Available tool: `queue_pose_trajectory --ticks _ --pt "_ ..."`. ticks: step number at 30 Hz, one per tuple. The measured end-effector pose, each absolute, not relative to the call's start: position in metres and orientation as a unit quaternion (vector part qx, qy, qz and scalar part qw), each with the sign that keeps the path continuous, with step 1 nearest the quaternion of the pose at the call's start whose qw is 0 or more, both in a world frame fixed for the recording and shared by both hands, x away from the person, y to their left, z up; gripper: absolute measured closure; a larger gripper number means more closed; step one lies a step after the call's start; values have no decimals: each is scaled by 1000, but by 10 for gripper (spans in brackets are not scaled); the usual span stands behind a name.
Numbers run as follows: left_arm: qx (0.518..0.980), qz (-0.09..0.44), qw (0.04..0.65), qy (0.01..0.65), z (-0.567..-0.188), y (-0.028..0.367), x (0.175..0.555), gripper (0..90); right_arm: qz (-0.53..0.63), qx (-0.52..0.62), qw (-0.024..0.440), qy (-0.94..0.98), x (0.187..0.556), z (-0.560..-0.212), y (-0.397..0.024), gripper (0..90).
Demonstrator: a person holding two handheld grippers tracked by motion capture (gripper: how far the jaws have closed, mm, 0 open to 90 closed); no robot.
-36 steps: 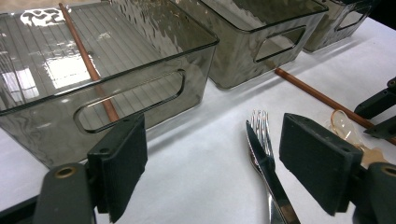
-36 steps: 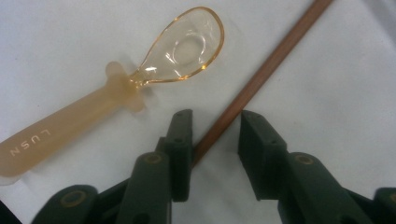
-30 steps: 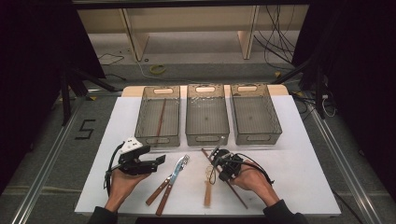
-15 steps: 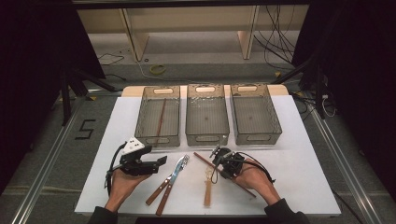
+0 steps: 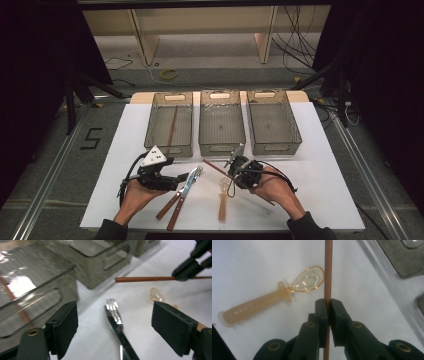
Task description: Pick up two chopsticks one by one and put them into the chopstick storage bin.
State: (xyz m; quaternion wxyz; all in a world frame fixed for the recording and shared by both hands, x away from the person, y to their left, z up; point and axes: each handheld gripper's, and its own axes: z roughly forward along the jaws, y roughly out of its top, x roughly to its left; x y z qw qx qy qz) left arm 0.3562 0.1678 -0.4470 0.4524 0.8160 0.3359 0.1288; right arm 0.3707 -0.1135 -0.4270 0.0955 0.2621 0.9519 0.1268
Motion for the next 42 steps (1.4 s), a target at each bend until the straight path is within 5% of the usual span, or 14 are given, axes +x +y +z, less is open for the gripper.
queue_pose_trajectory --ticks 27,42 --pt "922 108 338 155 -441 125 347 258 128 149 73 978 331 -412 -86 853" --pt "946 92 298 93 -445 110 338 518 125 103 67 985 322 -415 -80 852"
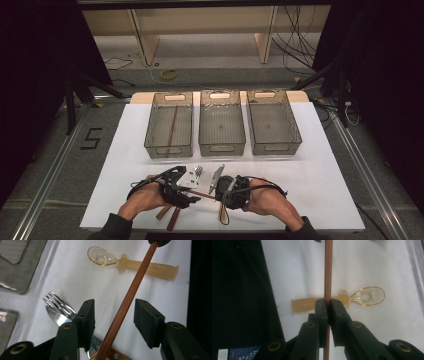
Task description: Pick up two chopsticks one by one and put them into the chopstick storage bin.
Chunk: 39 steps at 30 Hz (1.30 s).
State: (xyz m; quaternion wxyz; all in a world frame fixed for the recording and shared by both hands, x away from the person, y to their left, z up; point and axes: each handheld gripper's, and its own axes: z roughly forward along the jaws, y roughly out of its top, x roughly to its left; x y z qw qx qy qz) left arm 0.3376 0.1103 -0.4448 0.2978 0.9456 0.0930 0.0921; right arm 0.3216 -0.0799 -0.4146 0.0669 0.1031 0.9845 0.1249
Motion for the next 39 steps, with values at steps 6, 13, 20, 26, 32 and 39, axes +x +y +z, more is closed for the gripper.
queue_pose_trajectory --ticks 6,13,20,26,32,39 --pt "952 81 288 70 -445 107 334 608 122 97 63 986 320 -413 -80 852" --pt "953 70 287 69 -445 108 334 706 122 84 61 987 318 -413 -79 852" --pt "958 58 279 44 -448 105 330 764 115 64 57 990 317 -415 -80 848" --pt "956 41 288 36 -452 104 328 823 118 80 71 987 322 -414 -83 787" --pt "953 57 286 76 -450 109 335 826 163 136 68 975 332 -405 -93 586" --pt "936 76 301 165 -446 123 349 826 231 191 82 950 335 -394 -101 471"
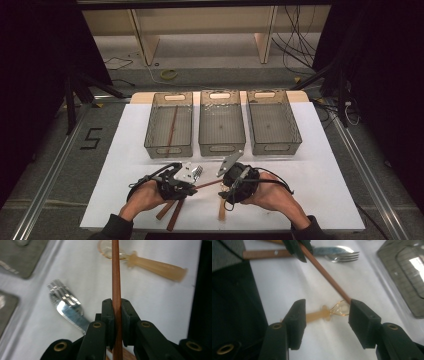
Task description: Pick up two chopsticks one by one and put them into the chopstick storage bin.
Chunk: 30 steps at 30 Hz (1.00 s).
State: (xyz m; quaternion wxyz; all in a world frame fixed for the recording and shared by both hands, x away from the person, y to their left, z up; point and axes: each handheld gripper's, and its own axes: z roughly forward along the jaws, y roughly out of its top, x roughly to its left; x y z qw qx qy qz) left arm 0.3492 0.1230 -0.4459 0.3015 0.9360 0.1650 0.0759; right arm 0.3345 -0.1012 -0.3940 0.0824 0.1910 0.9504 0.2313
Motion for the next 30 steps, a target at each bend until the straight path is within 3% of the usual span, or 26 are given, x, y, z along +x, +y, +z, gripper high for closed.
queue_pose_trajectory --ticks 7,16,30 --pt "912 99 326 229 -441 136 359 826 249 246 86 933 334 -401 -108 377" --pt "881 122 353 291 -434 152 371 826 259 296 106 913 331 -430 -117 346" --pt "845 152 385 340 -416 174 396 827 269 300 118 908 325 -437 -116 317"
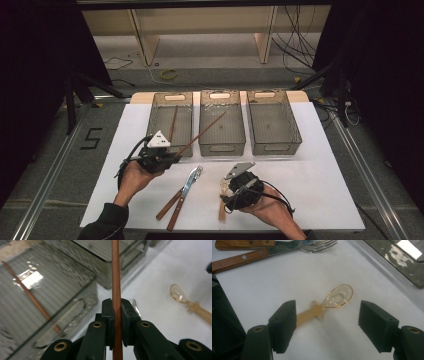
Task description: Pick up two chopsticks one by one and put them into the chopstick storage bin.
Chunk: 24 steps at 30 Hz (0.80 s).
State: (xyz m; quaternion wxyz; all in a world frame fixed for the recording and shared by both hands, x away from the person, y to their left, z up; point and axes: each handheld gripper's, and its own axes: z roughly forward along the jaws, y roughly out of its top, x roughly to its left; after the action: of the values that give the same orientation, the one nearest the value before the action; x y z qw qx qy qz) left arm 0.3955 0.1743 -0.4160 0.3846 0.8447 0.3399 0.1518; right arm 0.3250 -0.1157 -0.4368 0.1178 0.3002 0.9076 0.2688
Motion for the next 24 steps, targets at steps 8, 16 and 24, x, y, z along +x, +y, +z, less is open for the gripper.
queue_pose_trajectory --ticks 8,16,24 --pt "808 162 398 403 -413 195 427 827 274 305 121 904 323 -437 -120 302" --pt "784 164 388 456 -417 212 452 827 275 303 119 905 321 -439 -120 291" --pt "776 156 376 482 -424 218 468 826 277 299 119 905 321 -440 -120 290"
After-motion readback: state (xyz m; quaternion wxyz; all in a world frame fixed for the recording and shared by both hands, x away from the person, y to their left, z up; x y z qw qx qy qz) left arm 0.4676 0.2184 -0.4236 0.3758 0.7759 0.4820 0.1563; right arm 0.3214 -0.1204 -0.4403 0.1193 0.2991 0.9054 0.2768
